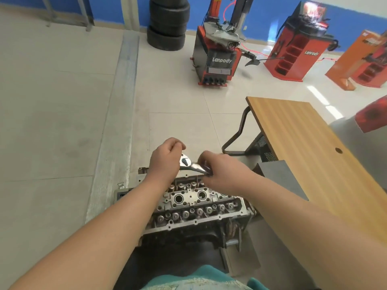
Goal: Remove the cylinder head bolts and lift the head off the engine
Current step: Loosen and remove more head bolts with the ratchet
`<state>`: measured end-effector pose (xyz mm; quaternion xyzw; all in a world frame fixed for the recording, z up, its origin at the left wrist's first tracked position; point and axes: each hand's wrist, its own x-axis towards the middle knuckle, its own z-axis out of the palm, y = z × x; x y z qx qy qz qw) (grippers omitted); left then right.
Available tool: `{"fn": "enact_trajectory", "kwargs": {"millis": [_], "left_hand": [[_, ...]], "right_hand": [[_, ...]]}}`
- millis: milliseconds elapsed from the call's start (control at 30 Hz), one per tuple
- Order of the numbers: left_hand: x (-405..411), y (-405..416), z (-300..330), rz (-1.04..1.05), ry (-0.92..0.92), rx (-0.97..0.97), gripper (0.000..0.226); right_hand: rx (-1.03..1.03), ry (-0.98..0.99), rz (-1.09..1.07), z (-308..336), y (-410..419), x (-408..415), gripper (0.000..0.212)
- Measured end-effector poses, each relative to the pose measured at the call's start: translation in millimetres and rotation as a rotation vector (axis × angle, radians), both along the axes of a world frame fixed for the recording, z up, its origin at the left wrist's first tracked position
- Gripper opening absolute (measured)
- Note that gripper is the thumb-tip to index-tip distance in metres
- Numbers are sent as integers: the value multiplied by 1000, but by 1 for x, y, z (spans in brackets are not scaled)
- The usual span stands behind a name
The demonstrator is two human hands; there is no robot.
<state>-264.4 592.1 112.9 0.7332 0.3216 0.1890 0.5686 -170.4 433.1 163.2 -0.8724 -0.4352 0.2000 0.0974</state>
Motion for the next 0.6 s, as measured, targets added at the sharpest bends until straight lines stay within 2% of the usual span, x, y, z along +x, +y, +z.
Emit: {"fn": "enact_trajectory", "kwargs": {"millis": [67, 100, 167, 300, 400, 467, 533, 600], "left_hand": [[1, -2, 2, 39, 13, -5, 28], [1, -3, 3, 61, 22, 3, 29], [3, -6, 4, 108, 30, 5, 29], [5, -16, 4, 214, 22, -83, 27], [6, -19, 5, 247, 5, -169, 39], [6, -20, 5, 245, 1, -197, 40], [4, -20, 4, 236, 21, -204, 38], [0, -19, 5, 240, 31, -233, 35]], "right_hand": [[-65, 7, -26, -4, -35, 19, 16], [-66, 59, -55, -6, -54, 29, 17], [30, 277, -145, -12, -88, 46, 19], [485, 895, -392, -46, -124, 48, 42], [890, 1280, -593, -73, -117, 31, 50], [1046, 1378, -728, -80, -102, 19, 44], [1115, 1356, -857, -79, -87, 17, 30], [1225, 1415, -913, -73, -72, 21, 29]]}}
